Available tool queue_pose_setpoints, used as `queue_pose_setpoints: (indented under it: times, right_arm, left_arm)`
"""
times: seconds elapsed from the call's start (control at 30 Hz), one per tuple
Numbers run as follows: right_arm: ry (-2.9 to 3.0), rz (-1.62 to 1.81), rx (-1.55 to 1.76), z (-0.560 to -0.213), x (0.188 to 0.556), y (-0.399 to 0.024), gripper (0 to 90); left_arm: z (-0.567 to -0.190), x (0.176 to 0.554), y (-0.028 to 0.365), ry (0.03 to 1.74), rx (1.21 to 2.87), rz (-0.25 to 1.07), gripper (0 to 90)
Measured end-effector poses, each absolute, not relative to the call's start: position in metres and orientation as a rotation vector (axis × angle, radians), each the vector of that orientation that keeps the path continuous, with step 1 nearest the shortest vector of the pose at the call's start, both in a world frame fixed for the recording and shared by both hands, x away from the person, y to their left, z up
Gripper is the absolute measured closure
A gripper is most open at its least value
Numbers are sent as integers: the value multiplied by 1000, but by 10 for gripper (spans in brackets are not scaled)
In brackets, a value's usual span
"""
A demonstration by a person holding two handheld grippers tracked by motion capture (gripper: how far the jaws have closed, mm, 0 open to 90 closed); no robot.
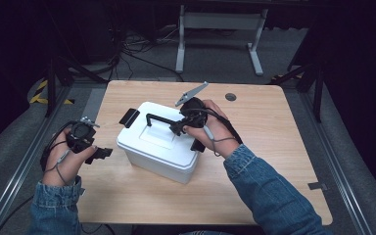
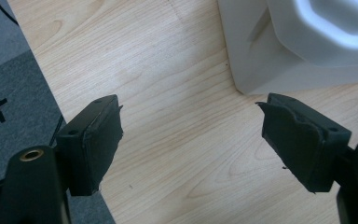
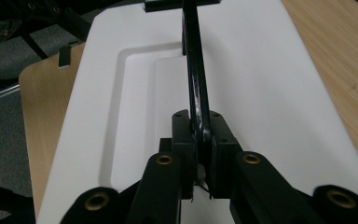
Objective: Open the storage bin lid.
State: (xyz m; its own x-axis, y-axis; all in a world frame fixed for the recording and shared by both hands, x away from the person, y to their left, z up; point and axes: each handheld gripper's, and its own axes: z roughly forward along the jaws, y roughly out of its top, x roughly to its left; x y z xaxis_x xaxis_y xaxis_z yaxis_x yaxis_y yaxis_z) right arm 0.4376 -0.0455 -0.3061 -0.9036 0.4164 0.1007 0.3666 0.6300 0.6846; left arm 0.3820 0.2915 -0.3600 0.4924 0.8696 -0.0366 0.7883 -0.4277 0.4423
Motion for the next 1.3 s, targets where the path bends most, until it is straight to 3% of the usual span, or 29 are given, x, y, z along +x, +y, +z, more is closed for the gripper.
queue_pose_setpoints:
  times: [0.87,1.3]
  right_arm:
    - [2611,1333,624,-266,428,-70,846]
    - [2549,1324,690,-252,429,-108,846]
  left_arm:
    - [-360,383,292,1382,2332,287,207]
    - [-360,383,290,1385,2335,283,206]
